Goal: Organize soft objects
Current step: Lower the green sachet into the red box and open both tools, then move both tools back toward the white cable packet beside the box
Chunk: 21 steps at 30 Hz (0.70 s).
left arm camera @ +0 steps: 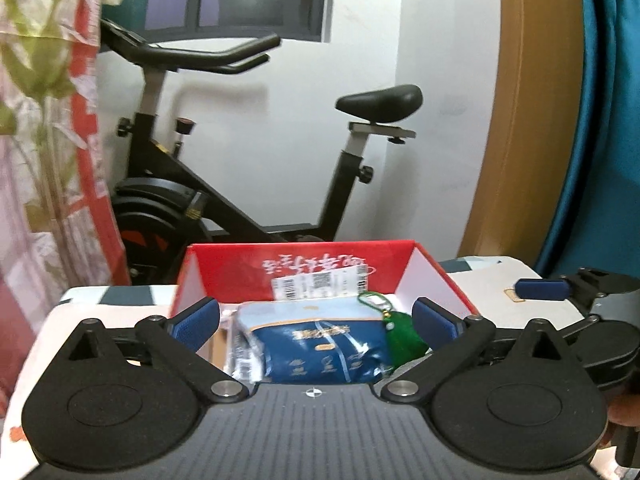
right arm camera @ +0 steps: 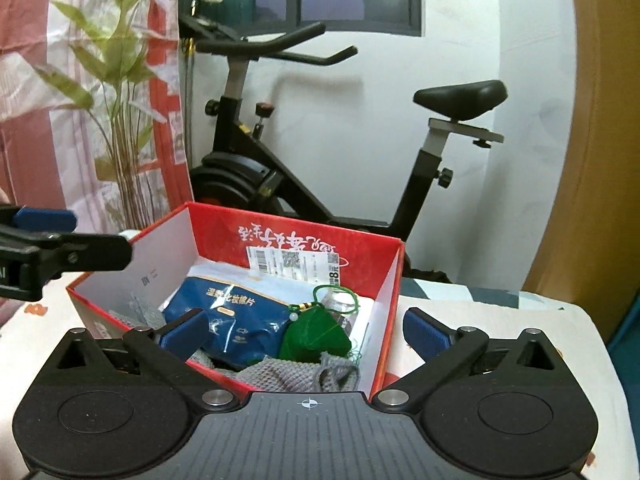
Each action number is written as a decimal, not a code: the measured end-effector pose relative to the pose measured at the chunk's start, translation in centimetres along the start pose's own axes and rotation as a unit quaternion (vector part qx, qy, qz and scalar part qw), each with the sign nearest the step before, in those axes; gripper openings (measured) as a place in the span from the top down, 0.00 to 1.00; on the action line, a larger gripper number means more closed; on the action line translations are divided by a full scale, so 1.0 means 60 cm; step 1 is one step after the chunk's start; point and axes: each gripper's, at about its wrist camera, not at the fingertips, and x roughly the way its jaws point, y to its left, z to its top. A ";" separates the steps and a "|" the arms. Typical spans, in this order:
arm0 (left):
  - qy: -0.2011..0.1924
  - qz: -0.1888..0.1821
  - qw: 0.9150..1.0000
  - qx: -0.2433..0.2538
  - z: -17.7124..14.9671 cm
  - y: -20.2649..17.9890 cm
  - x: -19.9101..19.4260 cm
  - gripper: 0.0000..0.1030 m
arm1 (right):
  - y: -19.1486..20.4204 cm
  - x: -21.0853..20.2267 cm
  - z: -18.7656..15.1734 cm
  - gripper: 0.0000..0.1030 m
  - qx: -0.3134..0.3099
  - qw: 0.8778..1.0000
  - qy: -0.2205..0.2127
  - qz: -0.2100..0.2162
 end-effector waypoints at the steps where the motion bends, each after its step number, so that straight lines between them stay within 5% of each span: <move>1: -0.002 0.005 1.000 0.000 -0.005 0.001 -0.009 0.00 | 0.002 -0.008 -0.004 0.00 0.005 1.000 -0.006 -0.001; 21: 0.015 0.120 0.992 -0.037 -0.121 0.046 -0.126 0.00 | 0.066 -0.088 -0.115 0.00 0.034 0.999 -0.016 -0.021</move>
